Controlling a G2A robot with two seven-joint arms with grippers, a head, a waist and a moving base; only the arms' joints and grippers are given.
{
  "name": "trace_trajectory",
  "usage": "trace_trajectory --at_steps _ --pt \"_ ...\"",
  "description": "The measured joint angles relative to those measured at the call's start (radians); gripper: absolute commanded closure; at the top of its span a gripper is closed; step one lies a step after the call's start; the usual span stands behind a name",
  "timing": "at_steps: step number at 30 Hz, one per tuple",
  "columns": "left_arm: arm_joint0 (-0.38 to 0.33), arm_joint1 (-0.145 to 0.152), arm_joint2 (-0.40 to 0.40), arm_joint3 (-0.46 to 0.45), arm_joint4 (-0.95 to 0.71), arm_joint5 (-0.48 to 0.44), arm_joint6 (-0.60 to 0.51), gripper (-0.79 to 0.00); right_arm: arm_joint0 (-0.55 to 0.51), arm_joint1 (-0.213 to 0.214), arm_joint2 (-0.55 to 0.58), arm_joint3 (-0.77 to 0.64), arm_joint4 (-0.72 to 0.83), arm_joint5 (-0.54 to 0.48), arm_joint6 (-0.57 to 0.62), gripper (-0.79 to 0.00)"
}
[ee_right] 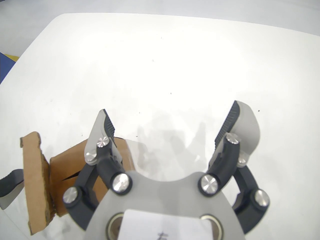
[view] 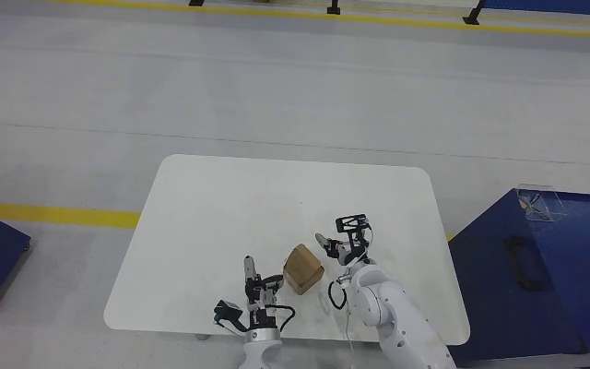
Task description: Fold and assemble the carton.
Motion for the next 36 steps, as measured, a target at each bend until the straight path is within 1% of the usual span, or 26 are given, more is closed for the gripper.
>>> trace_trajectory --at_steps 3,5,7,8,10,13,14,16,20,23,25,28,29,30,31,33,34,35,36 --pt "-0.001 0.000 0.000 0.001 -0.002 0.000 0.000 -0.785 -0.001 0.000 0.001 -0.001 -0.001 0.001 -0.002 -0.785" --pt "-0.004 0.003 -0.006 -0.006 0.019 0.003 -0.017 -0.785 -0.009 0.001 0.013 -0.015 -0.018 0.025 -0.023 -0.785" --pt "-0.007 0.011 -0.024 -0.009 0.102 -0.004 -0.029 -0.785 -0.023 0.001 0.028 -0.039 -0.003 0.036 -0.038 -0.785" --pt "-0.009 0.015 -0.029 -0.010 0.181 0.010 -0.040 -0.785 -0.032 0.002 0.041 -0.053 0.014 0.034 -0.039 -0.785" --pt "-0.014 0.023 -0.036 -0.018 0.288 0.061 -0.082 -0.785 -0.040 0.004 0.058 -0.066 0.029 0.025 -0.026 -0.785" --pt "-0.016 0.040 -0.055 -0.046 0.440 0.168 -0.190 -0.785 -0.039 0.004 0.075 -0.076 0.077 0.005 0.020 -0.785" --pt "-0.013 0.048 -0.059 -0.054 0.494 0.219 -0.249 -0.785 -0.036 0.004 0.075 -0.074 0.085 -0.005 0.051 -0.785" --pt "-0.008 0.054 -0.067 -0.074 0.550 0.275 -0.309 -0.785 -0.035 0.004 0.074 -0.072 0.085 -0.008 0.066 -0.785" --pt "-0.007 0.054 -0.069 -0.077 0.552 0.281 -0.293 -0.785 -0.035 0.004 0.074 -0.072 0.084 -0.006 0.051 -0.785" --pt "-0.002 0.055 -0.067 -0.075 0.530 0.276 -0.308 -0.785 -0.037 0.004 0.073 -0.073 0.084 -0.010 0.050 -0.785" --pt "-0.005 0.058 -0.071 -0.063 0.530 0.305 -0.339 -0.785 -0.046 0.004 0.072 -0.080 0.085 -0.023 0.034 -0.785" --pt "-0.023 0.065 -0.084 -0.050 0.565 0.381 -0.393 -0.785 -0.063 0.004 0.073 -0.094 0.085 -0.037 -0.007 -0.785" --pt "-0.028 0.067 -0.087 -0.047 0.580 0.406 -0.403 -0.727 -0.067 0.004 0.071 -0.095 0.078 -0.041 -0.011 -0.785" --pt "-0.031 0.068 -0.088 -0.045 0.584 0.421 -0.408 -0.425 -0.068 0.005 0.069 -0.095 0.069 -0.042 -0.009 -0.785" --pt "-0.035 0.069 -0.089 -0.042 0.584 0.434 -0.413 -0.385 -0.067 0.005 0.067 -0.093 0.059 -0.042 -0.006 -0.785" --pt "-0.048 0.069 -0.089 -0.028 0.592 0.462 -0.411 -0.443 -0.061 0.003 0.059 -0.085 0.048 -0.036 -0.004 -0.785" --pt "-0.055 0.069 -0.087 -0.020 0.593 0.471 -0.409 -0.428 -0.058 0.002 0.057 -0.080 0.050 -0.035 -0.003 -0.785" --pt "-0.064 0.068 -0.082 -0.009 0.591 0.478 -0.410 -0.379 -0.054 0.001 0.053 -0.074 0.054 -0.035 -0.001 -0.785" --pt "-0.069 0.068 -0.078 -0.002 0.590 0.481 -0.412 -0.369 -0.052 0.000 0.051 -0.071 0.055 -0.034 -0.001 -0.785"
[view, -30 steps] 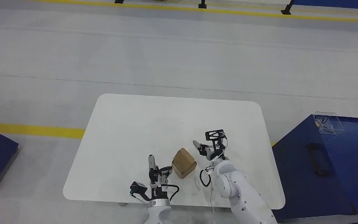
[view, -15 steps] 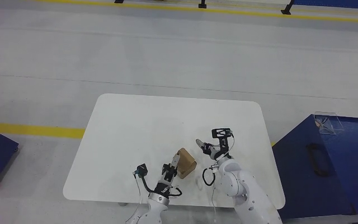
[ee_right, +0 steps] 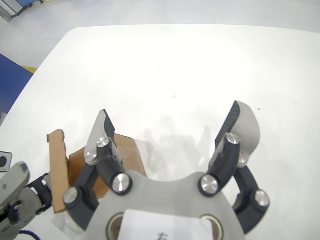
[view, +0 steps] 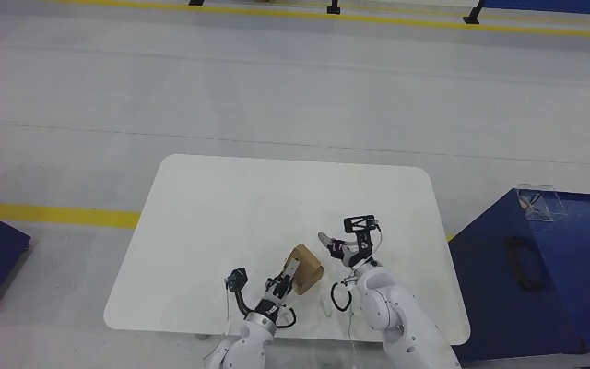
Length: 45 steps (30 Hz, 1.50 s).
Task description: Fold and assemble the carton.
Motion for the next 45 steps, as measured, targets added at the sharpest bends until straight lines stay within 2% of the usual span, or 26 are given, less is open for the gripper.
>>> trace_trajectory --at_steps 12,19,26,32,38,45 --pt "-0.030 -0.002 0.017 0.058 -0.054 -0.034 0.032 -0.342 0.001 -0.002 0.009 0.020 -0.009 0.000 -0.011 -0.785" --pt "-0.048 -0.005 0.044 0.092 -0.046 -0.026 0.061 -0.357 -0.007 -0.003 0.012 0.020 -0.049 0.027 -0.036 -0.785" --pt "-0.063 -0.008 0.065 0.114 -0.042 -0.017 0.084 -0.363 -0.008 0.003 0.039 0.023 -0.042 -0.031 -0.001 -0.785" --pt "-0.064 -0.009 0.075 0.119 -0.049 -0.024 0.094 -0.369 0.027 -0.003 -0.003 0.090 -0.089 -0.052 0.018 -0.785" --pt "-0.065 -0.009 0.084 0.125 -0.052 -0.026 0.103 -0.357 0.067 -0.009 -0.011 0.171 -0.080 -0.058 -0.018 -0.785" --pt "-0.063 -0.009 0.091 0.126 -0.051 -0.025 0.109 -0.363 0.071 -0.011 -0.023 0.188 -0.087 -0.094 -0.024 -0.785"
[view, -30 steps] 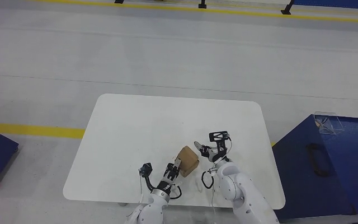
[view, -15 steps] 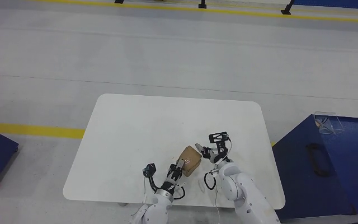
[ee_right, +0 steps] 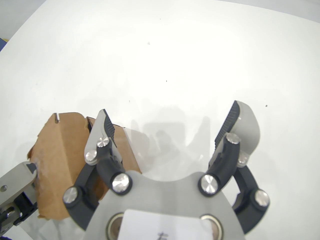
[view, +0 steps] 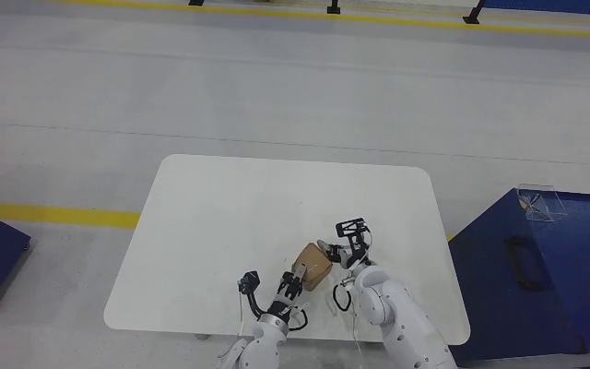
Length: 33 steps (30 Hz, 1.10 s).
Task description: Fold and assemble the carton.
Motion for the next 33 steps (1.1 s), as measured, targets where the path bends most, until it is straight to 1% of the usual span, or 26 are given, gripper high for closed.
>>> trace_trajectory --at_steps 12,25,33 --pt "-0.002 0.001 0.009 -0.001 -0.004 -0.005 0.005 -0.372 -0.027 0.002 0.008 -0.029 0.003 -0.036 -0.016 -0.785" --pt "-0.001 0.005 0.008 -0.010 -0.006 -0.008 0.006 -0.388 -0.030 0.002 0.021 -0.045 0.006 -0.035 -0.015 -0.785" --pt "0.000 0.008 0.006 -0.013 -0.011 -0.013 -0.001 -0.385 -0.030 0.010 0.057 -0.063 0.060 -0.116 0.055 -0.785"
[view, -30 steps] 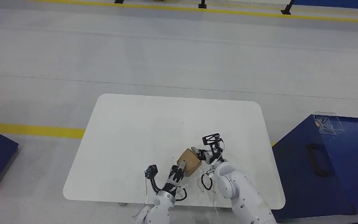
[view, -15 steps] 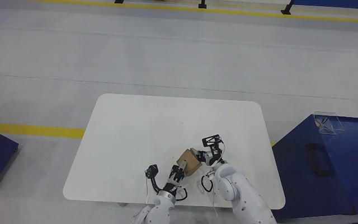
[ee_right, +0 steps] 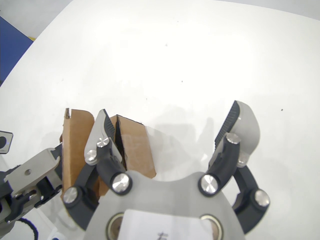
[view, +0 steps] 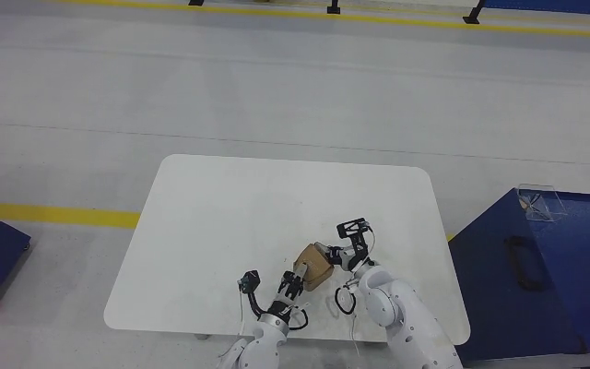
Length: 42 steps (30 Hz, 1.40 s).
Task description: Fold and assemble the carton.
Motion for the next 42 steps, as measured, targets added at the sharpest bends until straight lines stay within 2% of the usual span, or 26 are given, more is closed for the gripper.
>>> trace_trajectory --at_steps 7,15,21,26,35,42 --pt "-0.003 0.001 0.004 0.005 0.007 0.007 0.005 -0.385 -0.013 0.003 -0.010 -0.022 -0.056 0.023 0.007 -0.785" --pt "-0.012 0.001 0.013 0.013 0.024 0.024 0.020 -0.385 -0.019 0.003 0.009 -0.027 -0.042 0.057 -0.016 -0.785" --pt "-0.015 0.002 0.012 0.014 0.024 0.020 0.019 -0.385 -0.012 0.008 0.063 -0.018 0.061 -0.001 0.031 -0.785" --pt "-0.011 0.003 0.011 0.013 0.023 0.016 0.020 -0.388 -0.028 0.017 0.081 -0.036 0.099 -0.092 0.077 -0.785" --pt "-0.014 0.005 0.012 0.020 0.027 0.024 0.017 -0.382 -0.048 0.025 0.094 -0.062 0.090 -0.097 0.083 -0.785" --pt "-0.017 0.004 0.018 0.027 0.028 0.028 0.022 -0.385 -0.033 0.024 0.068 -0.031 0.070 -0.083 0.090 -0.785"
